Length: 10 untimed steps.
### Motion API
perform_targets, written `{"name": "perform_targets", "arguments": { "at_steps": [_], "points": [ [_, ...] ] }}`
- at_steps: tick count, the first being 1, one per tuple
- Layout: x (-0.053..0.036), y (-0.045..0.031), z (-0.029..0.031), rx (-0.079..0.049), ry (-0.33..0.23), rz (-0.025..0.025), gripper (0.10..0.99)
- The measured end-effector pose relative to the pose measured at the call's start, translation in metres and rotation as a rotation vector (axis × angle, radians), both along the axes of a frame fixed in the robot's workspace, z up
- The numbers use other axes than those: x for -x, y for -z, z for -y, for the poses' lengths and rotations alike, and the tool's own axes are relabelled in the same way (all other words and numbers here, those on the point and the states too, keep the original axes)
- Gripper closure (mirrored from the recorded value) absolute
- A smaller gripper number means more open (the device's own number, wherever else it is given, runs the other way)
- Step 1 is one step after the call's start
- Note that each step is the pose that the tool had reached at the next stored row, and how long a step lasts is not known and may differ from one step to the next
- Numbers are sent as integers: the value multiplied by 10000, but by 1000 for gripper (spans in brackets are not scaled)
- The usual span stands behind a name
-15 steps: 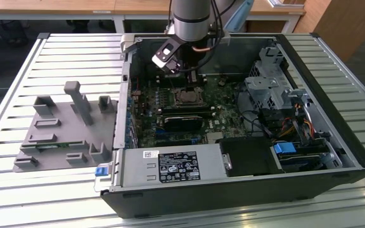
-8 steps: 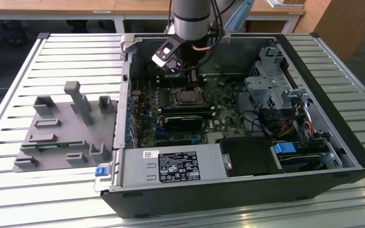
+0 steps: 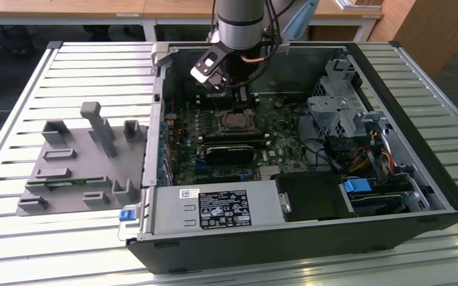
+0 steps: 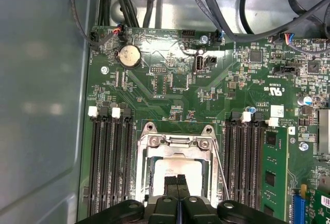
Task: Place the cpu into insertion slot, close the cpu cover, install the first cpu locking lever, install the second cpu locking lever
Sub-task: 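Install the first cpu locking lever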
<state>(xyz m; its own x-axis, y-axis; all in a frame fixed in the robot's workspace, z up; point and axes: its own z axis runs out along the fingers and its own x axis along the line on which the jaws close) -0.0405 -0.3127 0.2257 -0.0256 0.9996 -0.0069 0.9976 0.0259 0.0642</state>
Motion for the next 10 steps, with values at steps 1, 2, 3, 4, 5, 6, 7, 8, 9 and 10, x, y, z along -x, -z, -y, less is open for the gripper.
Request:
{"name": "perform_targets", "arguments": {
  "at_steps": [1, 2, 3, 4, 5, 6, 7, 8, 9, 10],
  "points": [
    [0, -2, 0, 0, 0, 0, 980],
    [0, -5, 0, 0, 0, 0, 980],
    [0, -7, 0, 0, 0, 0, 980],
    [0, -9, 0, 0, 0, 0, 980],
    [0, -12, 0, 1, 0, 0, 980],
    [0, -14, 0, 0, 0, 0, 980],
    [0, -16, 0, 0, 0, 0, 980],
    [0, -18, 0, -1, 0, 0, 980],
    [0, -20, 0, -1, 0, 0, 980],
    [0, -22, 0, -1, 0, 0, 980]
  ]
}}
